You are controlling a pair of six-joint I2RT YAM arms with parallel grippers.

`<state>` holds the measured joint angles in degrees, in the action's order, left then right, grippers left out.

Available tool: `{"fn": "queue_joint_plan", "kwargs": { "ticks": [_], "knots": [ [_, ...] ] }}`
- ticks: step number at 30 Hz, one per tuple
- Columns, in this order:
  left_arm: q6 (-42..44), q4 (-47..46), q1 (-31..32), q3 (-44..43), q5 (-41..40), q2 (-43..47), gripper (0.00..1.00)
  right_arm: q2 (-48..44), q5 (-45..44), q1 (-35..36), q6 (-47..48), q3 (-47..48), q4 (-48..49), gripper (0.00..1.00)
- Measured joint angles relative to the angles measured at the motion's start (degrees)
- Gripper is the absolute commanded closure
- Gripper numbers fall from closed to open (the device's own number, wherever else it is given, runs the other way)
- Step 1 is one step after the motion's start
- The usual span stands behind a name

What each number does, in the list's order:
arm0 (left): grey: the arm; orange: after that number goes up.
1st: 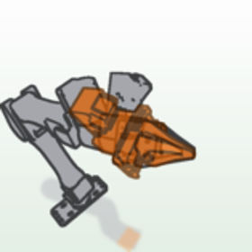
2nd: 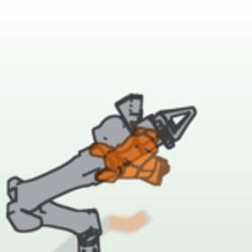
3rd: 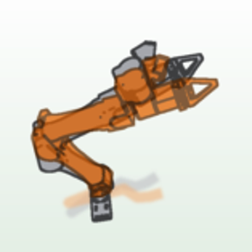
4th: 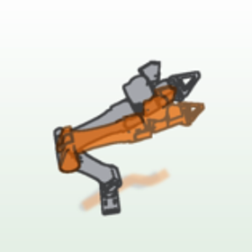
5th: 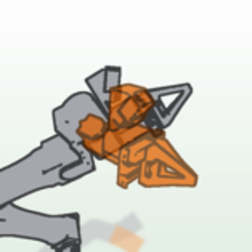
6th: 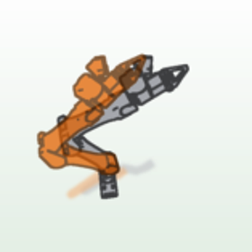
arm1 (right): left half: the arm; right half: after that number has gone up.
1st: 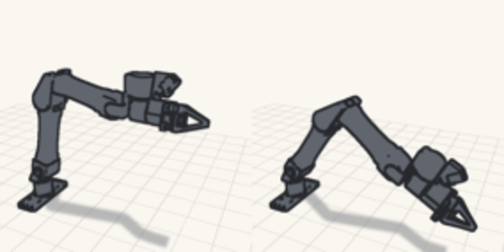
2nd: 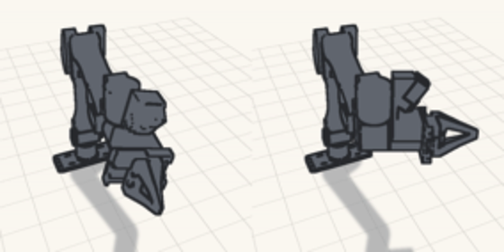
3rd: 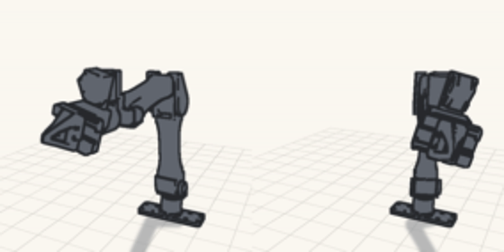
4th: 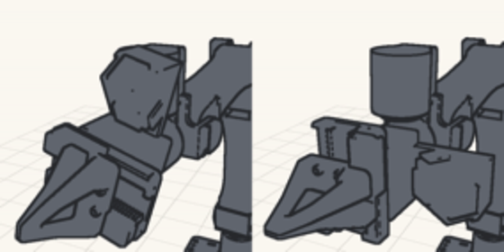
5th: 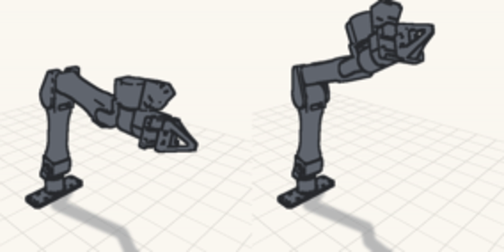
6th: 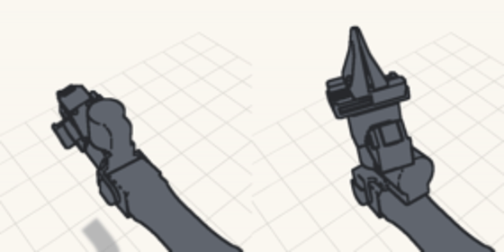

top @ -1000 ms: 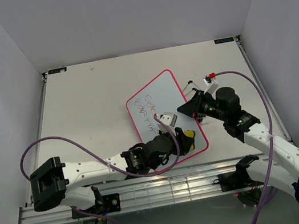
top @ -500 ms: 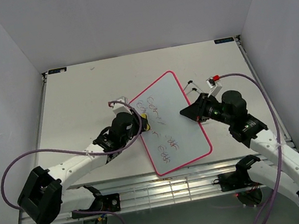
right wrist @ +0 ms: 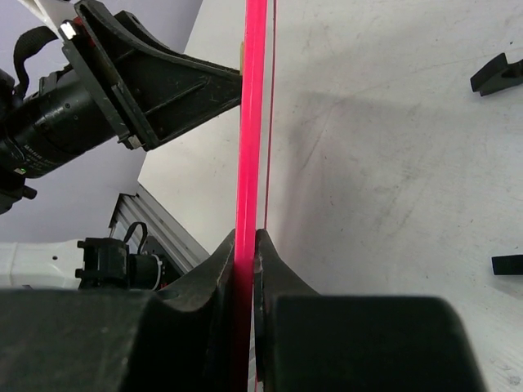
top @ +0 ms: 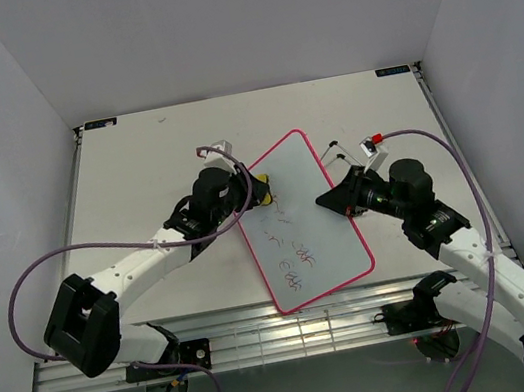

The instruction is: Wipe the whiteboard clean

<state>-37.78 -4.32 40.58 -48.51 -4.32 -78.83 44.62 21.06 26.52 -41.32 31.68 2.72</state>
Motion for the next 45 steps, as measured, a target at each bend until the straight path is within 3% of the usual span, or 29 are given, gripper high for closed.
{"fn": "queue_joint_plan", "kwargs": {
  "ticks": [11,16,22,30,34,41,45],
  "knots": [
    [-4.0,4.3,7.3,-6.6,3.1,-1.2,1.0,1.5,3.0,-0.2,0.0,0.0,-1.4,0.92],
    [-7.2,5.6,0.2,-5.1,3.4,-1.4,1.0,1.5,3.5,-0.1,-0.1,0.0,-1.3,0.92],
    [-11.7,5.4,-9.4,4.0,3.6,-3.0,1.0,1.5,3.0,-0.1,0.4,0.0,-3.6,0.92],
    [-14.9,2.7,-10.8,9.8,6.8,-4.2,1.0,1.7,2.1,-0.1,-0.1,0.0,-5.7,0.92],
    [-15.0,1.1,-7.6,9.3,7.5,-2.8,1.0,3.2,1.7,-0.2,-0.9,-0.2,-3.4,0.92],
    [-15.3,-2.3,7.5,0.6,6.7,-1.7,1.0,4.4,1.1,-0.2,-1.6,-0.6,0.4,0.92],
    [-15.7,-3.7,9.5,0.7,5.9,-0.4,1.0,4.4,1.7,-0.2,-1.6,-0.6,1.7,0.92]
  ]
}}
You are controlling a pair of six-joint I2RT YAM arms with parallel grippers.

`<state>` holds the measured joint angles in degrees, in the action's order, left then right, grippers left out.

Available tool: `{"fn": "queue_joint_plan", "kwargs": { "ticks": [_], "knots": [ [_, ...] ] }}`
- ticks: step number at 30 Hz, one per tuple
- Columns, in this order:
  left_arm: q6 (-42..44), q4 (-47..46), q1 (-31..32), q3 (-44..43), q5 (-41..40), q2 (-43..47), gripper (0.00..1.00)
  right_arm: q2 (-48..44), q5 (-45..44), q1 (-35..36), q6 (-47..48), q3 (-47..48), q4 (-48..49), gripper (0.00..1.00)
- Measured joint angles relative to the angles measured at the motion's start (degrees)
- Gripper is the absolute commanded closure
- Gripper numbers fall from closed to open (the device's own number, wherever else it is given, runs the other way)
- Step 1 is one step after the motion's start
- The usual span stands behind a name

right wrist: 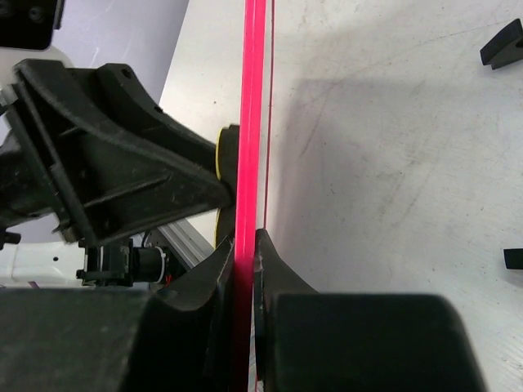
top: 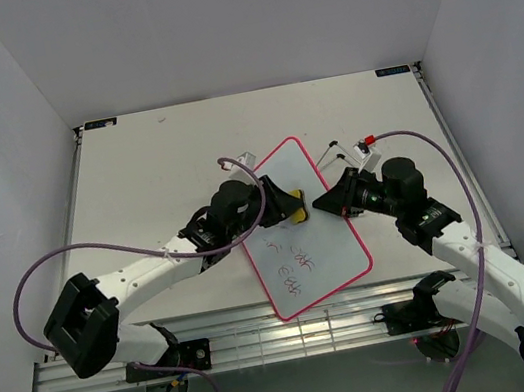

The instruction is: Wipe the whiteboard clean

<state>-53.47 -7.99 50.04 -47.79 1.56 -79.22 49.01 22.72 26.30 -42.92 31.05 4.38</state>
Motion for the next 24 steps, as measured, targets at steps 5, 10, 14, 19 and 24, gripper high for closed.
{"fn": "queue_joint_plan", "kwargs": {
  "ticks": [5,10,14,19,24],
  "knots": [
    [0.0,-2.8,-8.1,7.6,0.0,1.9,1.0,-0.3,0.2,0.0,0.0,0.0,0.0,0.92],
    [-0.5,-3.0,-17.0,18.0,-2.0,2.3,1.0,-0.9,-0.2,0.0,0.7,0.0,-1.1,0.92],
    [-0.9,-2.8,-18.4,20.7,-2.4,2.3,1.0,-1.0,-0.3,0.0,0.5,0.0,-1.4,0.92],
    [-0.2,-2.1,-17.8,20.5,-2.3,4.4,1.0,-1.4,-0.2,0.0,0.6,0.0,-1.0,0.92],
    [1.3,0.0,-10.6,14.5,-4.1,7.6,1.0,-1.4,0.0,0.0,0.2,0.0,1.5,0.92]
  ]
}}
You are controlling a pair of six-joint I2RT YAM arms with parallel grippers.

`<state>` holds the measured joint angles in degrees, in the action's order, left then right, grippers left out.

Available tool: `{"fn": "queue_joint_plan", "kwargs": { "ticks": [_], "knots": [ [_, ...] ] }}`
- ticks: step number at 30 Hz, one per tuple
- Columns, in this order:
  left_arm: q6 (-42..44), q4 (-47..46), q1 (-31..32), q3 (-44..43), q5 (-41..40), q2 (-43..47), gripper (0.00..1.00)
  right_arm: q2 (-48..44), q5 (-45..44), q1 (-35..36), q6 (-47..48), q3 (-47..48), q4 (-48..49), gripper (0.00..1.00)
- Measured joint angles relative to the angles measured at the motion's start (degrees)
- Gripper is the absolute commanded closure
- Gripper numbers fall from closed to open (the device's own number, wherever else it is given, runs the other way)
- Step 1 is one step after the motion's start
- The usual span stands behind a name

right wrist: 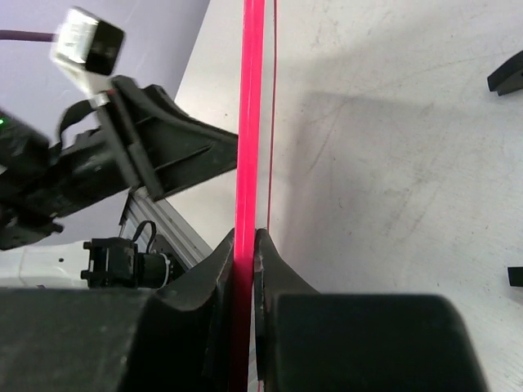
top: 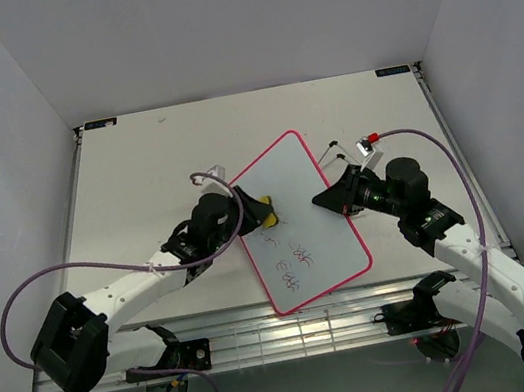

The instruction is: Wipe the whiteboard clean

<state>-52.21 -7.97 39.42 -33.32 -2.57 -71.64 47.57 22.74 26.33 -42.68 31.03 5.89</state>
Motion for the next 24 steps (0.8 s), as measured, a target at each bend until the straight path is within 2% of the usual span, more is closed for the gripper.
{"fn": "queue_joint_plan", "kwargs": {
  "ticks": [5,8,14,21,24],
  "knots": [
    [-0.3,-0.5,15.5,-10.9,-5.6,-1.4,1.0,0.0,1.2,0.0,-1.1,0.0,2.0,0.92],
    [-1.6,-0.3,20.0,-12.7,-8.7,-1.9,1.0,-0.1,2.1,0.0,-1.7,0.0,2.4,0.92],
    [-5.3,-0.5,17.1,-8.6,-11.2,-1.1,1.0,-0.1,1.3,0.0,-1.4,0.0,1.0,0.92],
    [-6.8,-0.1,0.8,8.3,-11.3,5.0,1.0,-0.1,1.0,0.0,-1.3,0.0,0.2,0.92],
    [-6.3,0.0,-2.3,11.6,-10.7,4.7,1.0,-0.1,1.0,0.0,-1.3,0.0,0.2,0.92]
  ]
}}
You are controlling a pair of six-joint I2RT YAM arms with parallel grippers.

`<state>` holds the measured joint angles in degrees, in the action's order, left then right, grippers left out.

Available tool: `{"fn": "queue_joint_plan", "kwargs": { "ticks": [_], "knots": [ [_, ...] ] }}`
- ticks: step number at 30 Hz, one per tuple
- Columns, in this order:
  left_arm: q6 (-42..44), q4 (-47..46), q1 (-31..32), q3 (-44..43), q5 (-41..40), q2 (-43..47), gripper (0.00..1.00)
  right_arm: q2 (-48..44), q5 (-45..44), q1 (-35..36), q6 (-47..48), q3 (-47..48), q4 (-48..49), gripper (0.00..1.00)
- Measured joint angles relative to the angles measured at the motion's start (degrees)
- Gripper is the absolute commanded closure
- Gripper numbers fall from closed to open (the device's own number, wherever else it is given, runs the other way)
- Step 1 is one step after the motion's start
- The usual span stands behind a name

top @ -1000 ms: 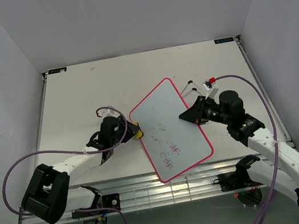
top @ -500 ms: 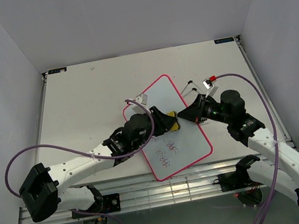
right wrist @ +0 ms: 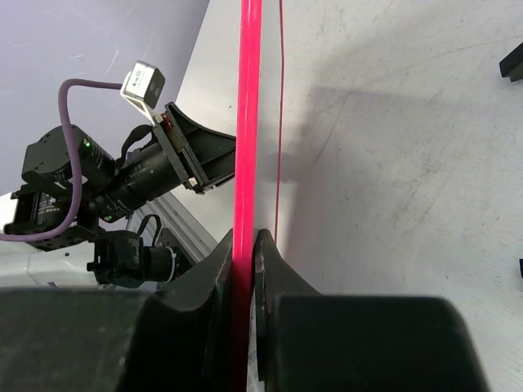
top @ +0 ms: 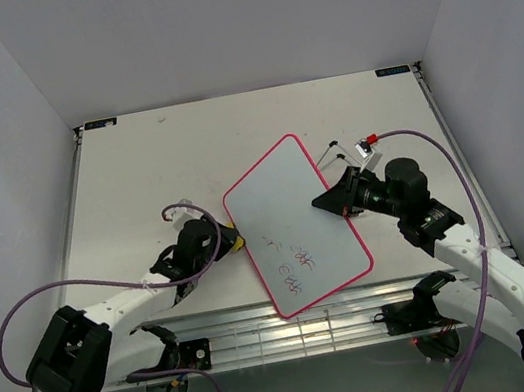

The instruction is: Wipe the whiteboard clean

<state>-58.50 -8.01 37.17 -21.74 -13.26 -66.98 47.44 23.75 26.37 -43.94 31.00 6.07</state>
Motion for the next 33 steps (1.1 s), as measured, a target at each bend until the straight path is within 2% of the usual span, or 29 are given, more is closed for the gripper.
{"fn": "queue_joint_plan", "kwargs": {
  "ticks": [3,6,13,18,22,25,33],
  "knots": [
    [1.3,-0.3,0.6,-0.2,0.4,-0.3,1.0,0.3,-0.1,0.0,-0.1,0.0,-0.1,0.92],
    [2.6,0.9,4.0,-3.4,-0.3,-1.1,1.0,0.4,-1.1,0.0,-0.4,0.0,0.0,0.92],
    [3.6,1.2,22.4,-18.7,-5.5,-7.4,1.0,0.4,-3.8,0.0,-0.7,-0.1,0.1,0.92],
    [2.2,-0.4,29.5,-23.6,-8.3,-11.1,1.0,0.7,-4.9,-0.2,-0.7,-0.1,-0.5,0.92],
    [0.9,0.0,29.2,-23.3,-9.0,-11.0,1.0,0.7,-5.0,-0.2,-0.7,-0.1,-0.9,0.92],
    [-0.2,-1.6,27.0,-19.8,-8.2,-9.4,1.0,0.7,-5.0,-0.1,-0.7,-0.1,-0.9,0.92],
    [-1.5,-2.4,12.1,-2.7,-7.8,-5.2,1.0,0.6,-5.1,-0.1,-1.0,-0.1,-1.3,0.92]
  ]
}}
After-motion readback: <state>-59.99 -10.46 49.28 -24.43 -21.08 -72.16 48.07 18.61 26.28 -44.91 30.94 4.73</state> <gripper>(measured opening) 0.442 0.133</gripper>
